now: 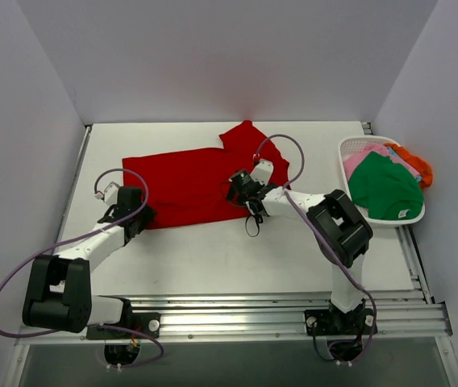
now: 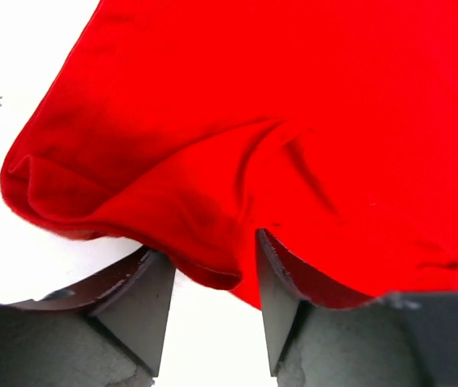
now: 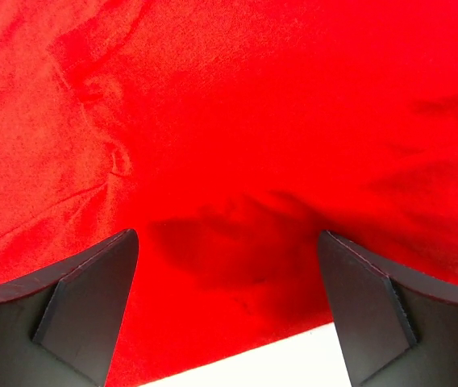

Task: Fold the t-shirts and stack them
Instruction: Fold the tshirt

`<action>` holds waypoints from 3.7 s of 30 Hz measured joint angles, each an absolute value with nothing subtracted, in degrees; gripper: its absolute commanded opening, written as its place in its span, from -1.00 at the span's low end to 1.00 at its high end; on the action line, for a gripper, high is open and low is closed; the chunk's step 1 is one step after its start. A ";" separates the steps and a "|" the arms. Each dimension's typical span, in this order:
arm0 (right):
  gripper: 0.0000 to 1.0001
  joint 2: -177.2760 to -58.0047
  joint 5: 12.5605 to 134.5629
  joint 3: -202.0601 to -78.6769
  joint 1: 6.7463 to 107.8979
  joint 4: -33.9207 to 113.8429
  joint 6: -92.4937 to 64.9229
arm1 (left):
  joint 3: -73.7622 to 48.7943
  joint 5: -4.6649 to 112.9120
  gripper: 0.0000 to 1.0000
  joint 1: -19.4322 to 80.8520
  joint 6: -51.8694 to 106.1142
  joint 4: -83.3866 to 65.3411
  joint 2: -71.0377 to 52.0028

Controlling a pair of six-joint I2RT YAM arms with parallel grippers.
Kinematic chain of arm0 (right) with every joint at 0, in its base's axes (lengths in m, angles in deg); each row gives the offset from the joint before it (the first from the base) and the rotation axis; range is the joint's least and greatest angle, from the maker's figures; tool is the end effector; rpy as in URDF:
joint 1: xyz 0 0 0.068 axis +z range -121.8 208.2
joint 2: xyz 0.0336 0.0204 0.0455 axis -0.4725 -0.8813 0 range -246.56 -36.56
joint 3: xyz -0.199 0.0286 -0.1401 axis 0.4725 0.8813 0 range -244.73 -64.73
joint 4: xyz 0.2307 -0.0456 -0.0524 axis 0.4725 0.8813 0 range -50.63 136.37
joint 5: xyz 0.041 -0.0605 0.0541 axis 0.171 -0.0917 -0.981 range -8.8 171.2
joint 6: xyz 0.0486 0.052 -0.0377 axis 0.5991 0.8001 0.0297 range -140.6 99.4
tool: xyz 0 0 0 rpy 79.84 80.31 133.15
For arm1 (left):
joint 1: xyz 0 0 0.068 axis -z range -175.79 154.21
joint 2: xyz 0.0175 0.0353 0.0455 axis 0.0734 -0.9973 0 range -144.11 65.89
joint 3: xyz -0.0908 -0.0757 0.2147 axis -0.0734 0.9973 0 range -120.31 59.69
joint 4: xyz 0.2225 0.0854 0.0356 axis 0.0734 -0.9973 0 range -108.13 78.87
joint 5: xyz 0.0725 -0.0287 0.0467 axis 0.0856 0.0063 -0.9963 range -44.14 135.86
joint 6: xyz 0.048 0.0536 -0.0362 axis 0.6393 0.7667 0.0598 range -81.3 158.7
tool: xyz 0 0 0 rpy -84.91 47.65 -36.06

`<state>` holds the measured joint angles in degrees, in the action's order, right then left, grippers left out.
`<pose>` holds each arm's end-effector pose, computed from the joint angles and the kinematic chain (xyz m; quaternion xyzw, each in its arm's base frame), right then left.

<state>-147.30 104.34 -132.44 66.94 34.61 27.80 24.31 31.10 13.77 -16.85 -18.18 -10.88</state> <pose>0.3412 0.2386 0.1396 0.1614 0.8711 0.1638 0.4340 0.2661 -0.0269 0.1344 -0.4042 0.8358 -0.0881 0.3611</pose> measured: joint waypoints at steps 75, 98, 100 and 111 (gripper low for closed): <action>0.78 -151.36 102.66 -136.46 64.79 30.33 25.53 | -1.94 46.09 0.90 -12.00 -17.77 -9.17 -33.37; 0.78 -178.03 88.27 -181.37 47.42 27.90 13.75 | -24.52 61.65 0.95 -11.87 -12.08 -9.67 -58.09; 0.79 -182.88 86.59 -184.67 46.52 27.42 13.33 | -23.71 61.83 0.95 -11.62 -12.17 -8.67 -58.03; 0.79 -191.16 83.27 -191.69 43.86 18.66 11.08 | -19.78 62.53 0.97 -9.33 -12.85 -4.51 -56.39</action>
<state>-191.16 83.27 -191.69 43.86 18.66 11.08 -19.78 62.53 -9.33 -12.85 -4.51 -56.39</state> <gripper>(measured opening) 0.895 0.982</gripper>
